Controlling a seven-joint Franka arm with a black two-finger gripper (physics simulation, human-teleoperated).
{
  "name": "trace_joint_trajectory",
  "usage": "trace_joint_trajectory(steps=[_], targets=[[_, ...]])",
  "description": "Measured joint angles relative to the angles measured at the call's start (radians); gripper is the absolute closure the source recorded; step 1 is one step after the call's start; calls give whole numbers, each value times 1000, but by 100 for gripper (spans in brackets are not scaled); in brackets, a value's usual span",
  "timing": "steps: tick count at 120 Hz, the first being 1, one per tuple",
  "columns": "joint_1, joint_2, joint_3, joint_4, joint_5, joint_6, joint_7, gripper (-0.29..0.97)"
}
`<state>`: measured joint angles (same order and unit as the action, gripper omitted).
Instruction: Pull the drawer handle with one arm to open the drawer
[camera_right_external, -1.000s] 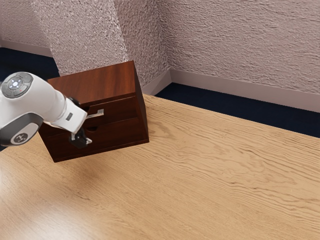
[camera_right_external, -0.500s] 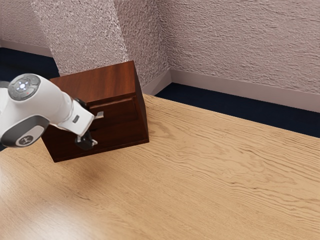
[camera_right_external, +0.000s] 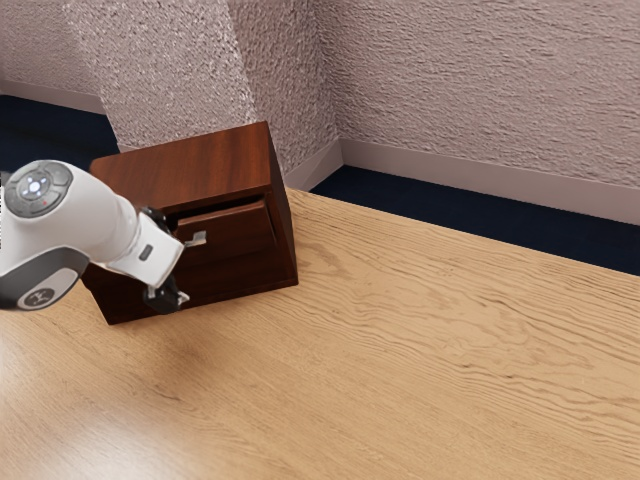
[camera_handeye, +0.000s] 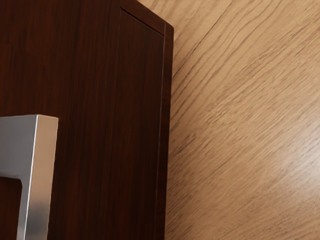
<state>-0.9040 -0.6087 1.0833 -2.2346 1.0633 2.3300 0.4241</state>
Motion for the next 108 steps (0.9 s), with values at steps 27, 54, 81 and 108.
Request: trace_joint_trajectory(steps=[27, 54, 81, 108], targets=[[73, -4, -82, -43, -2, 3, -16, 1], [151, -21, -161, -97, -2, 8, -33, 2], [215, -47, -227, -150, -2, 16, -51, 1], [272, -78, -284, -203, -3, 27, -68, 0]])
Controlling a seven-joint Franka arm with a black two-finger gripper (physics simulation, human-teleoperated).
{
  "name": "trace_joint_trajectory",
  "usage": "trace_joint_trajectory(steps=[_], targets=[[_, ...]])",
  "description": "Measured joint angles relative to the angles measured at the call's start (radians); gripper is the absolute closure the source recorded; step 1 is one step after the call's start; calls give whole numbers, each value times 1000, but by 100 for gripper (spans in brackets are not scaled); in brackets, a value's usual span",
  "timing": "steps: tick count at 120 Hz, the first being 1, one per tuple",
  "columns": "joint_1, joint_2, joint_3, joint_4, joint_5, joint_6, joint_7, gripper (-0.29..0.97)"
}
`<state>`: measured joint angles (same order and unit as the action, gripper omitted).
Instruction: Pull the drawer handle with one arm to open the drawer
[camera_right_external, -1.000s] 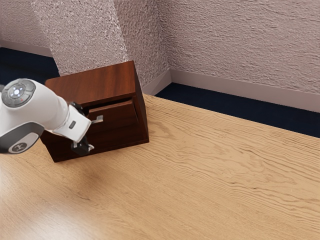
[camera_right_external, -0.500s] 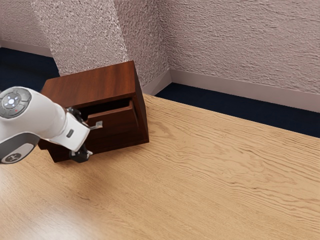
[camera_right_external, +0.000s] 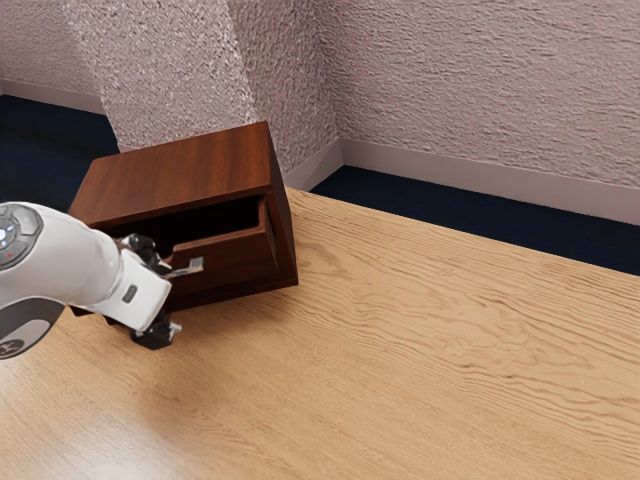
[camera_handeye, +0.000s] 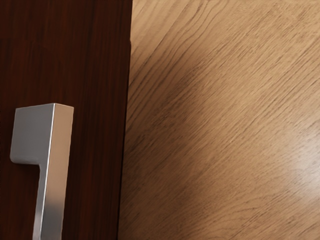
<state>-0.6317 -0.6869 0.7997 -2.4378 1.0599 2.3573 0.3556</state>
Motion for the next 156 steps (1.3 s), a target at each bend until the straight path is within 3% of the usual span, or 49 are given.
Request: trace_joint_trajectory(steps=[42, 84, 156], targets=[[40, -21, -17, -45, 0, 41, -25, 0], [88, -54, -87, -75, -2, 38, -47, 0], [24, -65, -13, -58, 6, 7, -68, -1]])
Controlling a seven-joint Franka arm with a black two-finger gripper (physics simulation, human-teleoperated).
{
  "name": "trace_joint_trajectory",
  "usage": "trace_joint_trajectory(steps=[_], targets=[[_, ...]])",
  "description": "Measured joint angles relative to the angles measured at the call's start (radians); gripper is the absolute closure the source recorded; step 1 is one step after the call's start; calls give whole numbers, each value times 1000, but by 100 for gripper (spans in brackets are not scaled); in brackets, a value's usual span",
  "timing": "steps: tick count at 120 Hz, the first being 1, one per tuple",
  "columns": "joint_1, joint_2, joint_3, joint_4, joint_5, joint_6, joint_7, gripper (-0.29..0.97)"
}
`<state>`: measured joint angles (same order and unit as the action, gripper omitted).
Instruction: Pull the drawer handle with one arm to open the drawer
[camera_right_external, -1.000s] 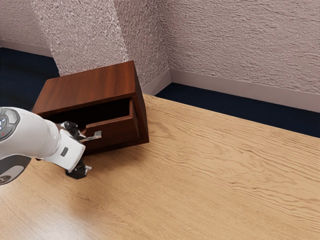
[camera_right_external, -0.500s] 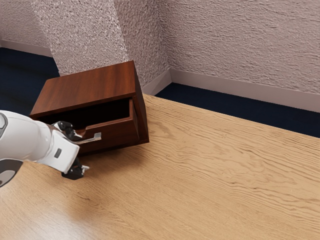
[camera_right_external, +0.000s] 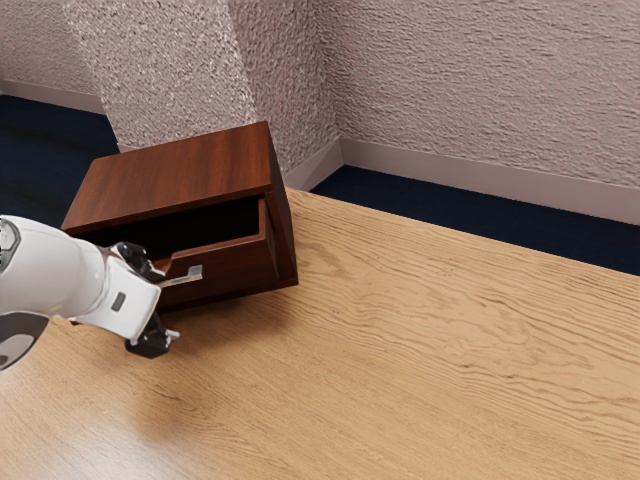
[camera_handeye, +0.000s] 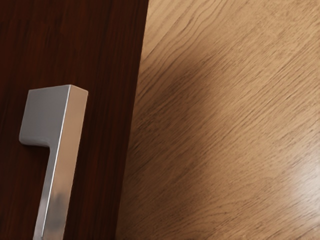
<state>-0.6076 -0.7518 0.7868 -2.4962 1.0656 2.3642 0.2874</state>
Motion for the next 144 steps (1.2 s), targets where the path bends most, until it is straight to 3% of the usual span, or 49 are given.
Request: trace_joint_trajectory(steps=[29, 48, 74, 144], targets=[[6, 2, -5, -14, -3, 0, -7, -1], [25, 5, -50, -31, -9, 3, -17, 6], [62, 2, -101, -67, -12, 7, -34, 1], [160, -44, -223, -145, -51, 23, -70, 19]])
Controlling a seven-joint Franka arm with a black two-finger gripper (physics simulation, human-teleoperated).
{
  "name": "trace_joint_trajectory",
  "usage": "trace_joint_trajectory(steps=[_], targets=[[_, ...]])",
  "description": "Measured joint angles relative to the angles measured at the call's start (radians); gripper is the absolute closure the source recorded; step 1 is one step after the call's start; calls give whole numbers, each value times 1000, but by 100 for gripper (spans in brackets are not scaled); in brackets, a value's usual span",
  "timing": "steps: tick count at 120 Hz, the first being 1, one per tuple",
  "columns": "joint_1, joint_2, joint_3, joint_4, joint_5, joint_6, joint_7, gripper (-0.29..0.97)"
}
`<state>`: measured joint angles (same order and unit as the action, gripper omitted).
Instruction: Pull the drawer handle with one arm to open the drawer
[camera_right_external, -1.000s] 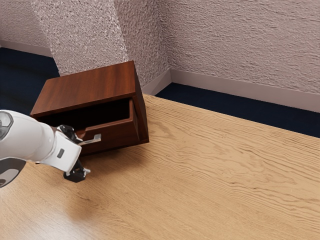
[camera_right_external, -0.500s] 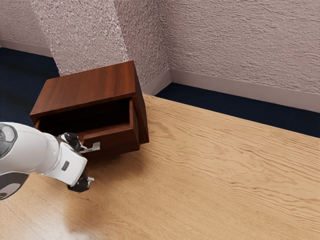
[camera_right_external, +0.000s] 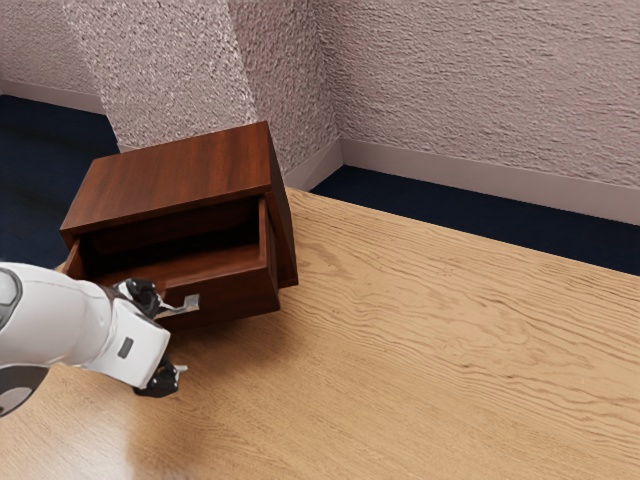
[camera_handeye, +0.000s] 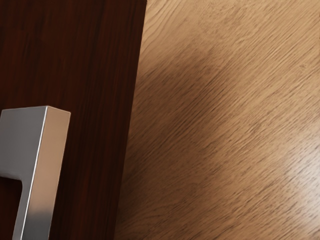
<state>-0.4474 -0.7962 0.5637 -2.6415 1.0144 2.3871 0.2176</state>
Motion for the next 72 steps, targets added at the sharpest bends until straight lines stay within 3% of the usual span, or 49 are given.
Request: trace_joint_trajectory(steps=[20, 25, 33, 42, 60, 72], targets=[[37, 0, -62, -6, -21, 7, -12, 15], [79, -14, -130, -6, -41, 7, -13, 22], [140, -43, -235, -3, -86, 4, -8, 14], [165, -62, -282, -2, -132, -10, -2, 9], [164, -124, -340, 41, -412, -211, -15, 4], [137, -88, -425, 201, -611, -405, -41, 2]])
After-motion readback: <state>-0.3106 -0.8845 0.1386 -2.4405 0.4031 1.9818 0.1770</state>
